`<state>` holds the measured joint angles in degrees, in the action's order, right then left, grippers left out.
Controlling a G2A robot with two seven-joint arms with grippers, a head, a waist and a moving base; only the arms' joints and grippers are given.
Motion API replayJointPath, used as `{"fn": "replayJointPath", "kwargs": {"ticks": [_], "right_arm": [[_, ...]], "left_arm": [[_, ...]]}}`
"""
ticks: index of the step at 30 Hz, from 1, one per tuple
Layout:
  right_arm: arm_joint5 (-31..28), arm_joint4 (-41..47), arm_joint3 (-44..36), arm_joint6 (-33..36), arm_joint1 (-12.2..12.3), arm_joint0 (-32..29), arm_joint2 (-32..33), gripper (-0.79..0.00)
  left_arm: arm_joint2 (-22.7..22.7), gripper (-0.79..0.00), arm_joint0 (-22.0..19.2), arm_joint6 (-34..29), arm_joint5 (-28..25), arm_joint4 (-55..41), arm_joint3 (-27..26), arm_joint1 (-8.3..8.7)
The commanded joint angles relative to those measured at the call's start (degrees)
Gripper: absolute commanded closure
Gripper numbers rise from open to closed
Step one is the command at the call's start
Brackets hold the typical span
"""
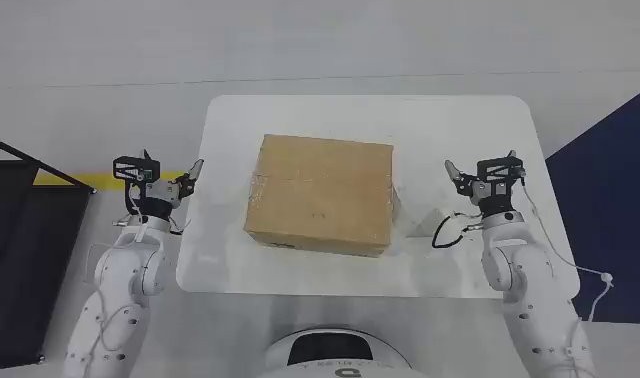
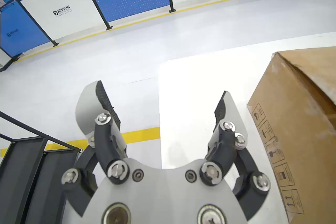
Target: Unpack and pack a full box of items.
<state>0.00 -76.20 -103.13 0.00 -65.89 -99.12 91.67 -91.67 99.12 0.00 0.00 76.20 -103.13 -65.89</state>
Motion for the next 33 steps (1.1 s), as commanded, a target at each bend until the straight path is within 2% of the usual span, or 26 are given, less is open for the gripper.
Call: {"fn": "replayJointPath", "kwargs": {"ticks": [1,3,9,12,18,26,33], "right_arm": [[-0.7,0.2,-0.2,0.0,0.0,0.0,-0.3,-0.785],[-5.4,1.2,-0.8,0.6,0.1,0.0,-0.7,-0.785],[-14.4,0.7,-4.5,6.0,0.7,-0.7,-0.5,-0.785],[-16.7,1.7,-5.6,9.1,0.8,-0.4,-0.3,-0.785],[-17.4,0.4,-6.5,14.3,0.8,0.7,-2.1,-0.785],[-26.9,4.3,-7.7,16.6,1.3,0.1,-2.6,-0.785],[-35.4,11.7,-9.4,16.4,1.8,-1.0,-1.4,-0.785]], "left_arm": [[0.0,-0.785,0.0,0.0,0.0,0.0,0.0,0.0],[0.0,-0.785,0.0,0.0,0.0,0.0,0.0,0.0],[0.0,-0.785,0.0,0.0,0.0,0.0,0.0,0.0],[0.0,-0.785,0.0,0.0,0.0,0.0,0.0,0.0],[0.0,-0.785,0.0,0.0,0.0,0.0,0.0,0.0],[0.0,-0.785,0.0,0.0,0.0,0.0,0.0,0.0],[0.0,-0.785,0.0,0.0,0.0,0.0,0.0,0.0]]}}
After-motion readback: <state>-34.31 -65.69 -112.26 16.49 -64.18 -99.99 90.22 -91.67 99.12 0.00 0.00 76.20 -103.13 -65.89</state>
